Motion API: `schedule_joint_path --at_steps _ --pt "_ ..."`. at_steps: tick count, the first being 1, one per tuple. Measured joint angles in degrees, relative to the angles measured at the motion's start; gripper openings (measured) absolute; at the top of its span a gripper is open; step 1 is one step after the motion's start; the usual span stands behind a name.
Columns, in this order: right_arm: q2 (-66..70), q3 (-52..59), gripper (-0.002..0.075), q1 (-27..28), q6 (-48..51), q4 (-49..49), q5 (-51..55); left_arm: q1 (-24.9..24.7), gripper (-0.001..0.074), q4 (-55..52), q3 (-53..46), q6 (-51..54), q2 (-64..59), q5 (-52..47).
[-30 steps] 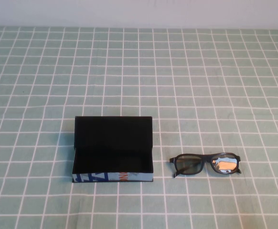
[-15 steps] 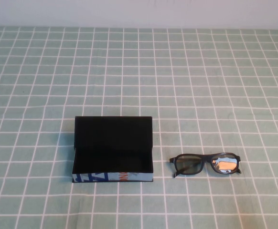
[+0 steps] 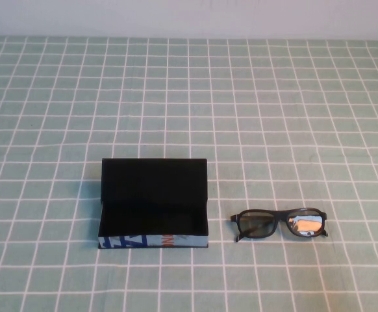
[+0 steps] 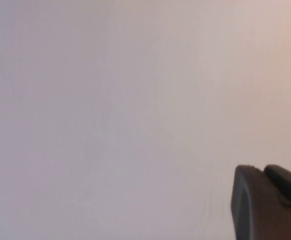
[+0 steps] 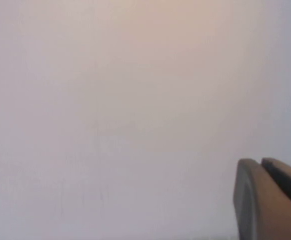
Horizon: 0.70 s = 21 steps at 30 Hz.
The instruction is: Return glasses to glasses case
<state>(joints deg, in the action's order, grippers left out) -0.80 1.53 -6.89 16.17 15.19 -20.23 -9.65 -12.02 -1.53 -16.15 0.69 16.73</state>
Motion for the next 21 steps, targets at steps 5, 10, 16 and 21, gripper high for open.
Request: schedule_joint_path --at_steps 5,10,16,21 --pt "0.0 0.0 -0.0012 0.0 0.0 0.2 -9.49 0.0 -0.0001 -0.13 0.0 0.0 0.0 8.46" --pt "0.0 0.0 -0.0012 0.0 -2.28 0.08 -14.48 0.0 -0.0001 0.85 0.0 -0.18 0.0 12.04" --pt "0.0 0.0 -0.0012 0.0 -17.76 -3.38 -23.01 0.0 -0.0001 2.98 0.66 -3.89 0.04 29.34" --pt "0.0 -6.08 -0.0012 0.0 -20.73 -8.96 -25.24 0.0 -0.0001 3.07 9.85 -4.54 0.13 27.52"
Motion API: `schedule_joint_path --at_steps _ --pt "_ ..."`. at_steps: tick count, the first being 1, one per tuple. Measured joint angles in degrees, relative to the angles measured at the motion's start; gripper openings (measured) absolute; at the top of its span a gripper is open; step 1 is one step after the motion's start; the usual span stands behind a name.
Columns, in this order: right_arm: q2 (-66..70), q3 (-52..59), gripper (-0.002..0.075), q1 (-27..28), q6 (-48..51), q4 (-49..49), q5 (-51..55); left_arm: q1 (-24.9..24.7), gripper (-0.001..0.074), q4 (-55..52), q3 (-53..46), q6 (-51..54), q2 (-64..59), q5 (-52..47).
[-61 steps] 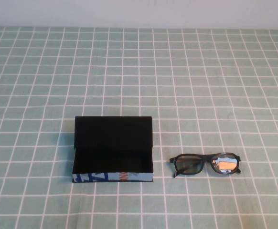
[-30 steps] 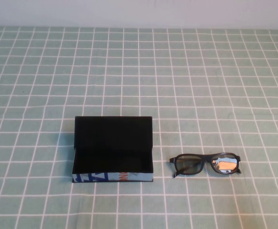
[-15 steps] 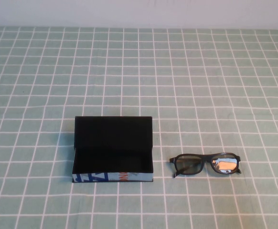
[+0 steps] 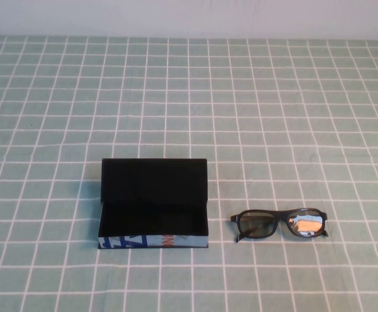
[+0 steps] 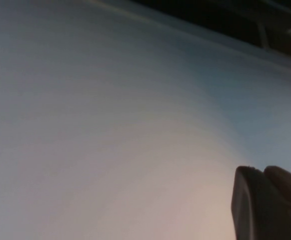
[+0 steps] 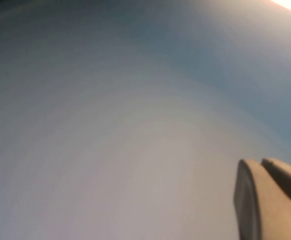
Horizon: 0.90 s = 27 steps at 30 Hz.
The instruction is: Return glasses to glasses case
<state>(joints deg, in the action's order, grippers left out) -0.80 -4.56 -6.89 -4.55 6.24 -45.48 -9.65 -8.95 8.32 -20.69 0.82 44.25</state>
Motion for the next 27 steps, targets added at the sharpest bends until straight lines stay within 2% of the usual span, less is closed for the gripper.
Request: schedule_joint_path --at_steps 3,9,15,21,27 --pt "0.0 -8.51 -0.0012 0.0 -1.22 -1.01 5.69 0.0 -0.0001 0.13 8.09 0.57 0.0 -6.24" --pt "3.0 -31.31 -0.0012 0.0 -3.0 -1.72 32.72 0.0 -0.0001 -2.23 25.31 1.1 -5.06 -22.31" --pt "18.31 -48.15 -0.0012 0.0 -3.0 -2.16 54.9 0.0 -0.0001 -5.01 36.64 1.23 -14.41 -49.15" --pt "34.32 -51.69 -0.0012 0.0 -2.39 -2.84 68.55 0.0 -0.0001 -4.78 37.88 1.36 -23.04 -71.02" --pt "44.93 -51.69 -0.0012 0.0 -1.67 -1.88 79.26 -0.64 -0.0001 -6.9 36.37 1.56 -29.41 -73.65"
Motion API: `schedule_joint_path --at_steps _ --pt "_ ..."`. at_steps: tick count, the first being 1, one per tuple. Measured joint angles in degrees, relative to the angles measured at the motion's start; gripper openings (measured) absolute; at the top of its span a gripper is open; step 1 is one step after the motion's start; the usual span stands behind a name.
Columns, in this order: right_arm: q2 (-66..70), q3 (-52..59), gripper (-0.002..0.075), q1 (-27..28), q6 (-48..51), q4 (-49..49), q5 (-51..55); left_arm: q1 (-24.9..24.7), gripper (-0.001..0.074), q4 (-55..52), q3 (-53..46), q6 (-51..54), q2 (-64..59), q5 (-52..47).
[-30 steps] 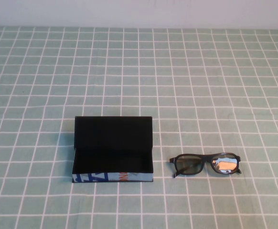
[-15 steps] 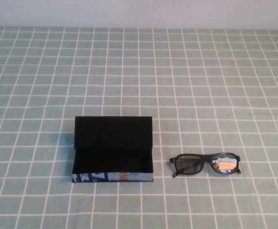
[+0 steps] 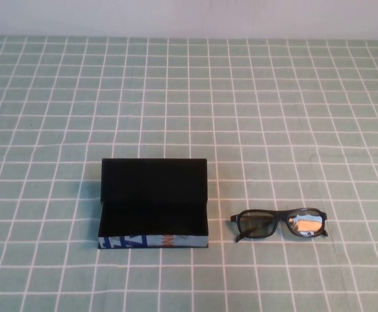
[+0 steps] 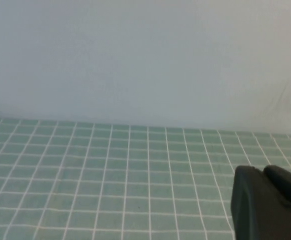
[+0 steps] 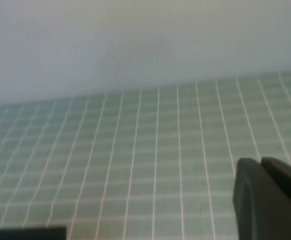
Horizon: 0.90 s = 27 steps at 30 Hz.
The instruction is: Return glasses to glasses case
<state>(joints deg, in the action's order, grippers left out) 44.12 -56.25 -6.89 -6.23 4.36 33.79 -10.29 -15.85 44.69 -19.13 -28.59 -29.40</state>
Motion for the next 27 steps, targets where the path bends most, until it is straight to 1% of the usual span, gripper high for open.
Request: schedule_joint_path --at_steps 4,6,9,12,13,15,20,23,27 --pt "5.61 0.0 -0.0012 0.0 0.24 3.71 5.83 -2.87 -0.0001 -0.23 -0.77 0.0 -4.17 0.09" --pt "8.18 0.0 -0.0012 0.0 2.9 5.55 7.9 -4.1 -0.0001 -0.23 -1.01 0.0 -6.3 -0.7" --pt "12.73 -0.29 -0.0012 0.0 11.68 9.9 12.11 -5.02 -0.0001 0.41 -1.01 0.0 -10.22 -1.87" --pt "18.13 -1.88 -0.0012 0.0 26.47 15.37 17.38 -5.12 -0.0001 3.1 -1.01 1.45 -14.07 -2.18" --pt "20.25 -2.84 -0.0012 0.0 31.49 16.93 19.48 -5.12 -0.0001 4.46 -1.01 3.2 -15.45 -2.18" --pt "24.62 -4.91 -0.0012 -0.22 38.2 18.79 22.37 -5.12 -0.0001 8.16 -1.01 8.12 -18.02 -2.06" --pt "35.47 -12.16 -0.0012 -3.27 51.48 19.79 28.66 -5.12 -0.0001 24.13 -1.01 27.71 -24.84 -2.51" --pt "41.4 -15.71 -0.0011 -6.1 57.26 19.05 31.78 -5.12 -0.0001 32.43 -1.01 36.83 -28.33 -3.39" --pt "48.64 -19.37 -0.0011 -11.47 59.13 13.04 32.88 -5.12 -0.0001 39.86 -1.01 44.93 -30.84 -4.35"
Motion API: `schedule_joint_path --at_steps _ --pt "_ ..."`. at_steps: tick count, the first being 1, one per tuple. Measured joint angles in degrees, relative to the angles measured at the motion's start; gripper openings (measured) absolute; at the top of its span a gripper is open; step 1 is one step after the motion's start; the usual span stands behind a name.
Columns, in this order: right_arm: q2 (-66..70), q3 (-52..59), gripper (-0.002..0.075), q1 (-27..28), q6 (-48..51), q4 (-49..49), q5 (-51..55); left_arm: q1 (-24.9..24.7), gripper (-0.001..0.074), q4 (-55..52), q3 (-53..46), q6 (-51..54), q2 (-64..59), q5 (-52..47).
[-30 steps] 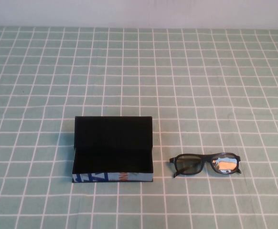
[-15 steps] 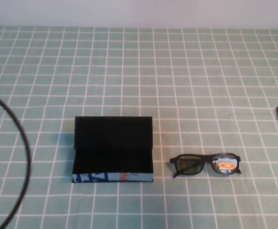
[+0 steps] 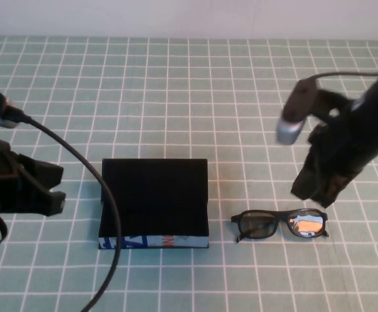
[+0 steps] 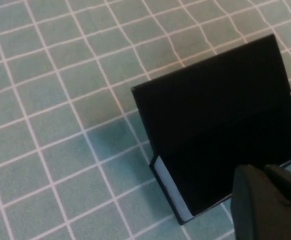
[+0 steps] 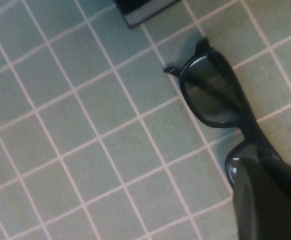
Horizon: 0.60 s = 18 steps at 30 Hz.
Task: Return glasses to glasses case
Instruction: Pick up the glasses from the table
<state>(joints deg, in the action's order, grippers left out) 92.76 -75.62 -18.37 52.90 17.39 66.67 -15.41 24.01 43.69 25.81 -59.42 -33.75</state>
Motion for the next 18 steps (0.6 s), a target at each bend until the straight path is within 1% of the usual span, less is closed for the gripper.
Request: schedule_joint_path --at_steps 2,4,7,10,12,15,18 --pt "2.75 -1.35 0.0003 -2.32 0.14 -3.41 0.12 0.0 -0.0001 2.43 0.0 3.03 -0.57 -0.95" --pt "5.13 -2.68 0.0037 -4.23 0.24 -6.2 0.12 0.0 -0.0001 3.45 0.0 4.65 -0.83 -2.37" --pt "8.36 -4.09 0.013 -5.99 0.38 -9.24 -0.51 0.11 -0.0001 3.85 1.11 5.99 -0.83 -4.83" --pt "10.86 -4.76 0.0246 -6.37 0.38 -11.18 -2.02 1.17 -0.0001 4.07 2.61 6.39 -0.83 -6.94" --pt "12.4 -5.03 0.0302 -6.37 0.41 -11.82 -2.8 2.0 -0.0001 4.07 3.45 6.48 -0.83 -8.21" --pt "14.45 -5.03 0.0334 -6.37 0.51 -12.18 -4.26 2.98 -0.0001 4.07 3.83 6.61 -0.83 -9.57" --pt "16.53 -5.03 0.0342 -6.37 0.51 -12.28 -4.98 3.49 -0.0001 4.07 3.92 6.85 -0.83 -10.89"
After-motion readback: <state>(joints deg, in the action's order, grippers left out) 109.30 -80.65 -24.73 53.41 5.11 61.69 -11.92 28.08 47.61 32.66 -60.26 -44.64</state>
